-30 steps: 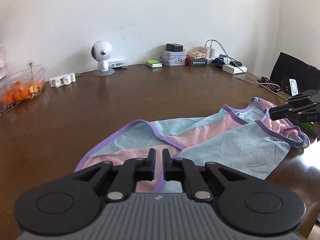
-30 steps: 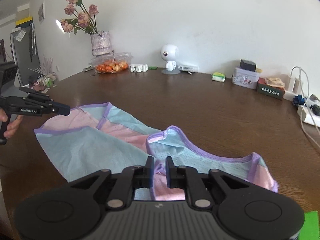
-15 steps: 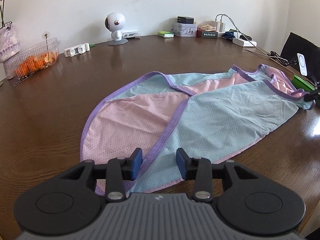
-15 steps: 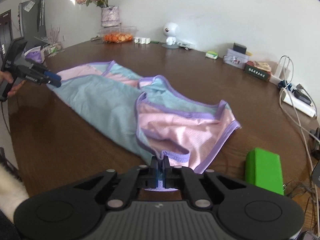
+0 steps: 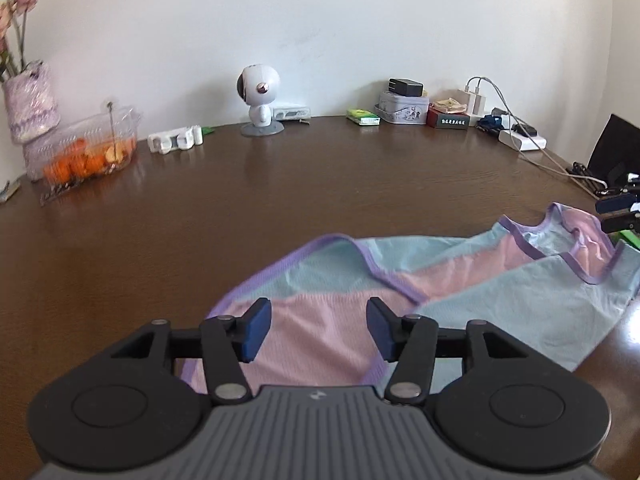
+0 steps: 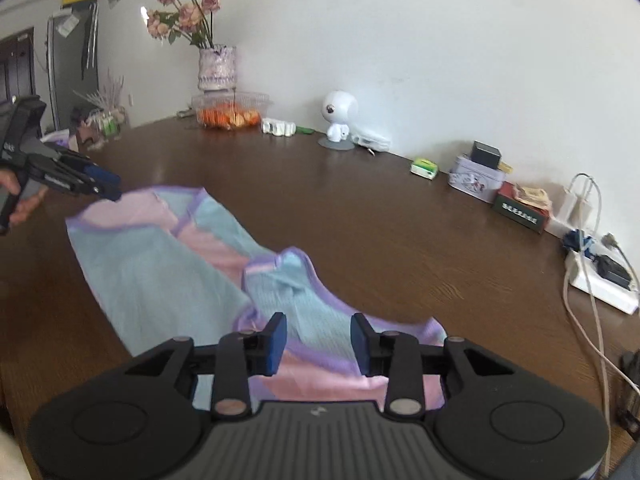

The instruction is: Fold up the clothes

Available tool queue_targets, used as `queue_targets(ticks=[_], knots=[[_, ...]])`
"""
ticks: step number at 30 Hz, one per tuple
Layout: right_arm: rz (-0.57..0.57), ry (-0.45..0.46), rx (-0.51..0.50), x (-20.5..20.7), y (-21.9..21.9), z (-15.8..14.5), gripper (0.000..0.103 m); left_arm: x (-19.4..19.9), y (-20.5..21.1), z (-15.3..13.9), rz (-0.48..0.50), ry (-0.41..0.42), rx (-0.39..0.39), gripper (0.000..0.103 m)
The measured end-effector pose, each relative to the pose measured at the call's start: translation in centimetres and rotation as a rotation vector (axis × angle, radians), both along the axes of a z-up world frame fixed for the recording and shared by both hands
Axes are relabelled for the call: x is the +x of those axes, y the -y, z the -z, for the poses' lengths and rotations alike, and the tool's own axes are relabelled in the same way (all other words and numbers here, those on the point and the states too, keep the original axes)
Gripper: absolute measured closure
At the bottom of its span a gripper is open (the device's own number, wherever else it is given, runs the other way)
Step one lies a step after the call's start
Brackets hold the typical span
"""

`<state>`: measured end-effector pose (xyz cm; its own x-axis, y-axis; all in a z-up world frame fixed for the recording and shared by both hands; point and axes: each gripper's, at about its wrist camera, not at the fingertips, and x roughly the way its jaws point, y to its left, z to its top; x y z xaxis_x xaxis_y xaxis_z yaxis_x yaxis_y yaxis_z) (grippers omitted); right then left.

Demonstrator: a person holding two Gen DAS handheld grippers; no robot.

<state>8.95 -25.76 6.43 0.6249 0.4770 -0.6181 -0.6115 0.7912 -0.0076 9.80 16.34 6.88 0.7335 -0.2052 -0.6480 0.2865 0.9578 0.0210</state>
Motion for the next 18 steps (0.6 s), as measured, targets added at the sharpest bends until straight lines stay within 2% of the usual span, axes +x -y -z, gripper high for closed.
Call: queue_targets(ticks=[2, 4, 8, 11, 16, 18], knots=[[-0.004, -0.052, 0.032, 3.1, -2.2, 0.6, 0.069, 3.7, 1.2, 0.1, 0.030, -0.036, -0.005, 0.049], [0.023, -0.110, 0.020, 6.3, -4.3, 1.6, 0.071, 6.7, 2.4, 0.5, 0.063, -0.065, -0.013, 0.049], [0.076, -0.184, -0.004, 10.3, -6.7, 3.4, 0.071, 10.5, 4.5, 2.6, 0.131, -0.105, 0.039, 0.049], [0.095, -0.226, 0.019, 11.3, -6.8, 4.2, 0.071, 11.6, 4.6, 4.1, 0.143, -0.129, 0.086, 0.047], [0.116, -0.238, -0.015, 11.2, -5.6, 4.4, 0.075, 11.1, 2.9, 4.4, 0.197, -0.129, 0.053, 0.046], [0.122, -0.242, 0.053, 11.2, -4.9, 3.6, 0.074, 10.9, 2.5, 4.3, 0.208, -0.131, 0.050, 0.050]])
